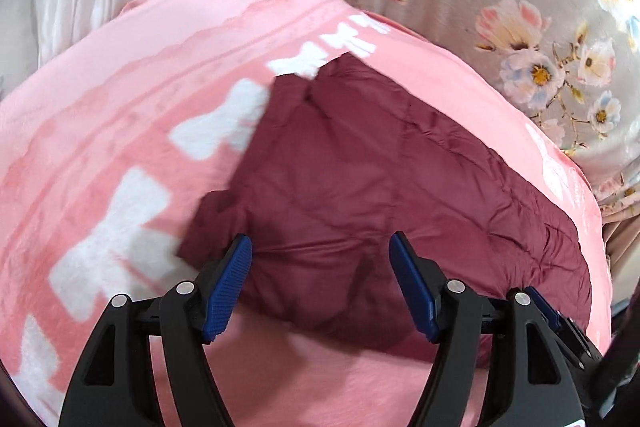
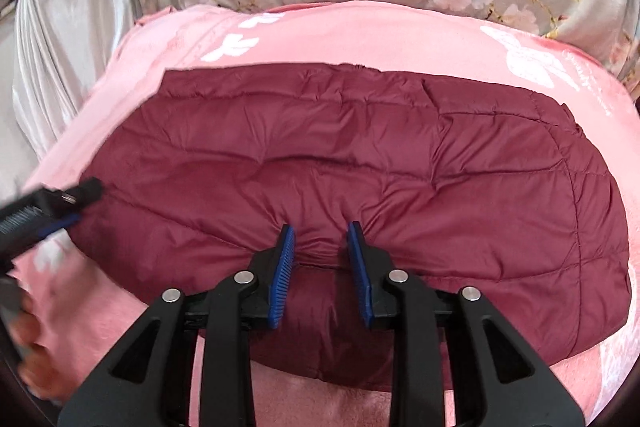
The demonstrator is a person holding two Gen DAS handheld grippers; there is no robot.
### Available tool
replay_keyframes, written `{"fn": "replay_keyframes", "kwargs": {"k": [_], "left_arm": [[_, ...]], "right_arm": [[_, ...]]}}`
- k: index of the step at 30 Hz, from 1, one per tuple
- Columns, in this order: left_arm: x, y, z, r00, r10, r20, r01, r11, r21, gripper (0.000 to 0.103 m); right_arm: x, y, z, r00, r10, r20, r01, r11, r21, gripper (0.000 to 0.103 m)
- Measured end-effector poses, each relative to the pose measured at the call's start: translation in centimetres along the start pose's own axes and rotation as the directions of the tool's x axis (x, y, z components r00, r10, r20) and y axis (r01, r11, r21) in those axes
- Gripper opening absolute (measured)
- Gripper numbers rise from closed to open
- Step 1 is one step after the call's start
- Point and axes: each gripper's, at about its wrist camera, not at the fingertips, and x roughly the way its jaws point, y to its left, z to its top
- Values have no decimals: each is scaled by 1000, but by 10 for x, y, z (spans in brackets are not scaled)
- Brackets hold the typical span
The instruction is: Fold large clothes
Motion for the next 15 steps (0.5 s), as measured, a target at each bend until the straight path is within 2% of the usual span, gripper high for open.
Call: {"fn": "replay_keyframes", "kwargs": {"k": [4, 7, 11, 15], "left_arm": [[-21, 16, -6, 999, -32, -15, 32, 999, -5, 68], [-30, 30, -9, 1000, 1, -7, -1, 1000, -30, 68], [-17, 48, -4, 999, 40, -36, -43, 995, -94, 68], [4, 54, -1, 996, -6, -93, -9, 988, -151, 68]], "right_arm": [[4, 0, -1, 1000, -13, -9, 12, 1000, -28, 28], [6, -2, -2, 1000, -7, -15, 7, 1000, -14, 28], [8, 0, -5, 1000, -19, -8, 19, 1000, -15, 28], [10, 1, -6, 1000, -21, -2, 21, 1000, -13, 28]]}}
